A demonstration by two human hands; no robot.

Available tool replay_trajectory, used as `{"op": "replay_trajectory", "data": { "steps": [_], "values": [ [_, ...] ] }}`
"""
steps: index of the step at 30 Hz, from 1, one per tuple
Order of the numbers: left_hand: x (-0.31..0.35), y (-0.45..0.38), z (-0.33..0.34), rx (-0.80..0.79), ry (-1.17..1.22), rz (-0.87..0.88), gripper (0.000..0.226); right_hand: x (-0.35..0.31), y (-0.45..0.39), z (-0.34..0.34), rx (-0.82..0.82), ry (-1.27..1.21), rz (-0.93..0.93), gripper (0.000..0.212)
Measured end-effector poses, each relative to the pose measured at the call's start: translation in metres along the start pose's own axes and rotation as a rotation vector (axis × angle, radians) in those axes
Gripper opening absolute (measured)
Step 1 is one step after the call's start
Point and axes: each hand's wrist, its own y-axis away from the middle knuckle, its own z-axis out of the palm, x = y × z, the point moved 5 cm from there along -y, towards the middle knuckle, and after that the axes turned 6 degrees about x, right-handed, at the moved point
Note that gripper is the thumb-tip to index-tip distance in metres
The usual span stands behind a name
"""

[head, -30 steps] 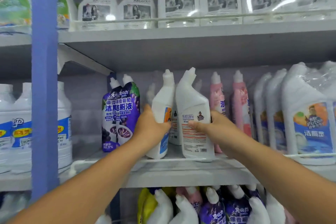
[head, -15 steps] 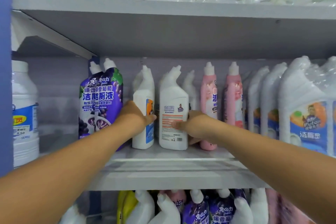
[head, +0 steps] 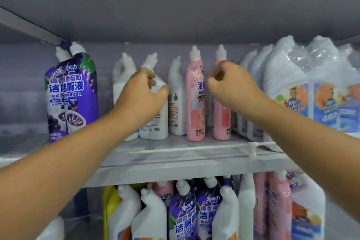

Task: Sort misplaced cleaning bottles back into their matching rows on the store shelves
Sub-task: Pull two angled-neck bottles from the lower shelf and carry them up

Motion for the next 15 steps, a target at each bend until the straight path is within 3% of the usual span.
{"op": "replay_trajectory", "data": {
  "steps": [3,6,11,15],
  "values": [
    [0.022,0.000,0.040,-0.165,0.063,-0.062,0.061,0.023,-0.006,-0.003,0.046,-0.048,0.055,0.038],
    [0.027,-0.009,0.074,-0.290,0.047,-0.151,0.074,0.036,-0.010,0.010,-0.091,-0.063,0.184,0.049],
    [0.037,-0.019,0.111,-0.336,0.013,-0.208,0.044,0.045,-0.027,0.041,-0.134,-0.163,0.337,0.068],
    [0.033,-0.020,0.123,-0.306,0.003,-0.208,0.052,0.050,-0.034,0.051,-0.110,-0.096,0.342,0.053]
  ]
}}
